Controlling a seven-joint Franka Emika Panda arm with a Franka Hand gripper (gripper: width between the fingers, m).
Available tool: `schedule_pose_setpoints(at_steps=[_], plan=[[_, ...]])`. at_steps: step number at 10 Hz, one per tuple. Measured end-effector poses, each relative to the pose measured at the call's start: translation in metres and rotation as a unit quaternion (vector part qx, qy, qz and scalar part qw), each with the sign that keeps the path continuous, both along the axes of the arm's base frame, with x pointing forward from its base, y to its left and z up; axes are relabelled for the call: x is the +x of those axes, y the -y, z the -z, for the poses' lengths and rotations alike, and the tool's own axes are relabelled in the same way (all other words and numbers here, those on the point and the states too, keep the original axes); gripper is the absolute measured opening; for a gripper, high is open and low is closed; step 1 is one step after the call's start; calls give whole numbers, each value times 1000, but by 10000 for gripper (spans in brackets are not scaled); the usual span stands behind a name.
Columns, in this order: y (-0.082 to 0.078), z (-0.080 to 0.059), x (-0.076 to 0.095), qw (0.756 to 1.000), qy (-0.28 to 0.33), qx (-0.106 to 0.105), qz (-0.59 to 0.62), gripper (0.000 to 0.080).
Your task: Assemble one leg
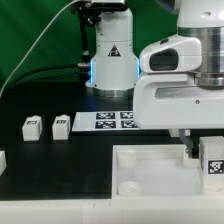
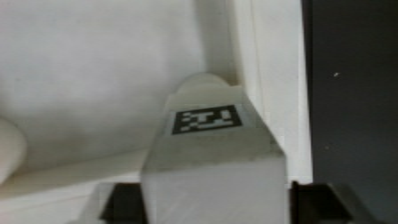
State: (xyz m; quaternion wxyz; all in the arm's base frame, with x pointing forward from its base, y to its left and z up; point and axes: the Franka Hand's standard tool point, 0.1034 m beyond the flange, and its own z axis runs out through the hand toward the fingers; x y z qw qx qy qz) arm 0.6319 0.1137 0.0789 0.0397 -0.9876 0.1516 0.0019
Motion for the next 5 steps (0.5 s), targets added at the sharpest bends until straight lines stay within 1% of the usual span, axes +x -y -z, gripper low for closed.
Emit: schedule_pose_setpoints(at_steps=[1,3,5], plan=[[1,0,0,998,-5,0,58,292],[2,0,0,992,-10,0,124,292],[4,1,0,969,-20,1,247,292]])
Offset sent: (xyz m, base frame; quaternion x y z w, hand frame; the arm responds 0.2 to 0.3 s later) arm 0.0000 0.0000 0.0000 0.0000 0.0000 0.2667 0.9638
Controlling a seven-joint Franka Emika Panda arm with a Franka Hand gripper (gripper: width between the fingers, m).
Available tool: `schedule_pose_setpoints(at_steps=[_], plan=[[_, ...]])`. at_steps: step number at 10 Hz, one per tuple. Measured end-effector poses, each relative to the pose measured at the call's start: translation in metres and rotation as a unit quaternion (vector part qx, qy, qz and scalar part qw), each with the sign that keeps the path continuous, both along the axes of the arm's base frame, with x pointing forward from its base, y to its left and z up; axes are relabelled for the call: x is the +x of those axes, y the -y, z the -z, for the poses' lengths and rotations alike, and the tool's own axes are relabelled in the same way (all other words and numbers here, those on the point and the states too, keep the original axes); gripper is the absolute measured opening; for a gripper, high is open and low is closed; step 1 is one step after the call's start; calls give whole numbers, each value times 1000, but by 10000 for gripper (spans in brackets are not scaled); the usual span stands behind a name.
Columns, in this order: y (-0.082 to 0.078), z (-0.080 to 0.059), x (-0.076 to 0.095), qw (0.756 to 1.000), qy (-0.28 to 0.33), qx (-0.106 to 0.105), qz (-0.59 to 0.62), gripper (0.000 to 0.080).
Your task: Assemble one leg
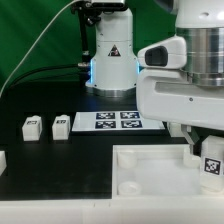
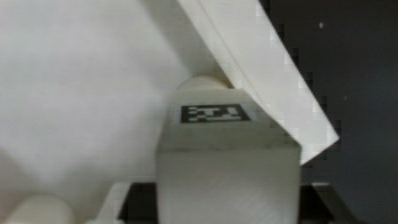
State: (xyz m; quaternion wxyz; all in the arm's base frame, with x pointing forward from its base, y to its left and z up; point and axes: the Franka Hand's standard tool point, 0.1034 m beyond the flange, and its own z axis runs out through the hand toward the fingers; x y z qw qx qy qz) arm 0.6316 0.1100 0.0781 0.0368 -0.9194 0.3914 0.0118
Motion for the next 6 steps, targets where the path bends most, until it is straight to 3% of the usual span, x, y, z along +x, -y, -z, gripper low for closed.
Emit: schedule_pose_setpoints(at_steps=[2,5,6], plan=[[4,1,-2,975,-15,14,219,292],[6,2,-8,896,-12,41,442,294],[5,2,-8,905,-10,39,424,294]])
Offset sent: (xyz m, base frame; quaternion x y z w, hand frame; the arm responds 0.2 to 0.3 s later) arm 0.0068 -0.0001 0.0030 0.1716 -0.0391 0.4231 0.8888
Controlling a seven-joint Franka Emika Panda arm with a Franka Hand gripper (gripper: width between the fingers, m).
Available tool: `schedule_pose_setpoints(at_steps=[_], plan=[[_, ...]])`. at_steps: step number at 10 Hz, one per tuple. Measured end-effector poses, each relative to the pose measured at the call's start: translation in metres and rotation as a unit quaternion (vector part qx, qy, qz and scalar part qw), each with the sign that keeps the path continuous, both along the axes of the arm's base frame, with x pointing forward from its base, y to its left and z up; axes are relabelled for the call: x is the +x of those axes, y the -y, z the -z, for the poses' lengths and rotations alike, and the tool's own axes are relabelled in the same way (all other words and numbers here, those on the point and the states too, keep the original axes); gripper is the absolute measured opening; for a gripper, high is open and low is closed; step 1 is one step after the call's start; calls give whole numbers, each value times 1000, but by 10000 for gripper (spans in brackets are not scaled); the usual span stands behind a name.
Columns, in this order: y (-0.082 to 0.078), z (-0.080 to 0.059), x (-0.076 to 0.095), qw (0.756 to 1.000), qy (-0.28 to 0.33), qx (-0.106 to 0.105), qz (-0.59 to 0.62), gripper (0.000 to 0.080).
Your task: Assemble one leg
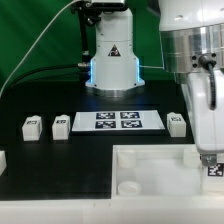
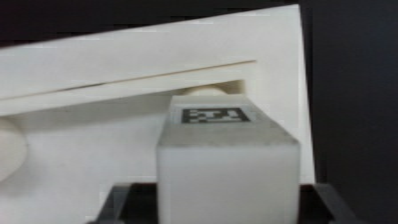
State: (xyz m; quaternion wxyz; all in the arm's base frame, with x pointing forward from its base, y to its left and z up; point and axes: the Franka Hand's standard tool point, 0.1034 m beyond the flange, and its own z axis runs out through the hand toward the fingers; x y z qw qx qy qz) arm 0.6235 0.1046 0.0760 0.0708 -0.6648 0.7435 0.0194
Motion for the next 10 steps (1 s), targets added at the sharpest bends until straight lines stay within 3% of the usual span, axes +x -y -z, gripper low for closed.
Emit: schedule_pose_setpoints(at_steps=[1,2,3,4,5,6,9,10], plan=[[0,1,0,1000,0,0,-2,294],[0,1,-1,1000,0,-1,-11,382],[-1,1,0,998,5,-8,-56,572],[-5,-1,3,981,16,-25,-190,572],[-10,-2,6,961,15,-32,-273,633],[-7,-1,7,957,21,-35,-286,646],[-6,0,7,885,37,-49,-461,649],[-9,0,10,817,37,-61,-573,649]])
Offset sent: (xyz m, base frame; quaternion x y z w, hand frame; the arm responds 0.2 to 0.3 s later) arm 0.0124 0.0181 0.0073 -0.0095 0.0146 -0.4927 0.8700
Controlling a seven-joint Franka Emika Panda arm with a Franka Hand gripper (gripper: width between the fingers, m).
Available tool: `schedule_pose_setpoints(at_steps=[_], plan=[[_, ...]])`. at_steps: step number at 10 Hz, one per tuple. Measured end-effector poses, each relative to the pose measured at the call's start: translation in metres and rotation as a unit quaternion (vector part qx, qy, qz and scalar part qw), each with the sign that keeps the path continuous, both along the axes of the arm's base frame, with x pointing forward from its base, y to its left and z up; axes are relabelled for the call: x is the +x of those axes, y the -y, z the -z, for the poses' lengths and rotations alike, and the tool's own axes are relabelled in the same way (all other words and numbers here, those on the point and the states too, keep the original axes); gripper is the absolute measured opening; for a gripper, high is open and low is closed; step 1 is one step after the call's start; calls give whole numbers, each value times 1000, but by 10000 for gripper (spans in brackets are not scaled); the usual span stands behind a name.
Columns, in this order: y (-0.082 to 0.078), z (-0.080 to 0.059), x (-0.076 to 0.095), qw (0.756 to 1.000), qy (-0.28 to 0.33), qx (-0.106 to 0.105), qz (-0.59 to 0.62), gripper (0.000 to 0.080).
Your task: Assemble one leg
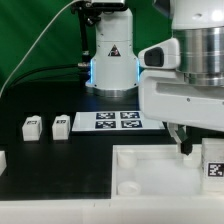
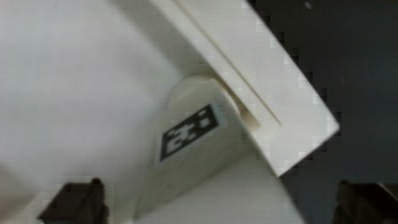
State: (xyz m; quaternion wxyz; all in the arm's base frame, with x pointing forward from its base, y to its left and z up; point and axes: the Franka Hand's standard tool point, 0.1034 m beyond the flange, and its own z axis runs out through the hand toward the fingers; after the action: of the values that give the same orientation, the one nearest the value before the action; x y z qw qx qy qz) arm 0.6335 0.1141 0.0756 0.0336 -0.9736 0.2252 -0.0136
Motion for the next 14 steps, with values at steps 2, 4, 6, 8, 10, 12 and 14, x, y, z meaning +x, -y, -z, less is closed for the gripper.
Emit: schedule_pose_setpoints(at_steps=[2,4,6,8,10,12,14], plan=[[-8,-1,1,985,-25,-13,-169,649],[-7,0,2,989,-22,-14,-147,612],[-8,0,2,991,-23,-12,-129,425],[-4,1,1,999,-32,-11,-22,301],[3,0,3,991,-36,-11,128,298],[6,1,2,950,-49,-3,307,296],[7,4,-2,845,-74,29,528,296]])
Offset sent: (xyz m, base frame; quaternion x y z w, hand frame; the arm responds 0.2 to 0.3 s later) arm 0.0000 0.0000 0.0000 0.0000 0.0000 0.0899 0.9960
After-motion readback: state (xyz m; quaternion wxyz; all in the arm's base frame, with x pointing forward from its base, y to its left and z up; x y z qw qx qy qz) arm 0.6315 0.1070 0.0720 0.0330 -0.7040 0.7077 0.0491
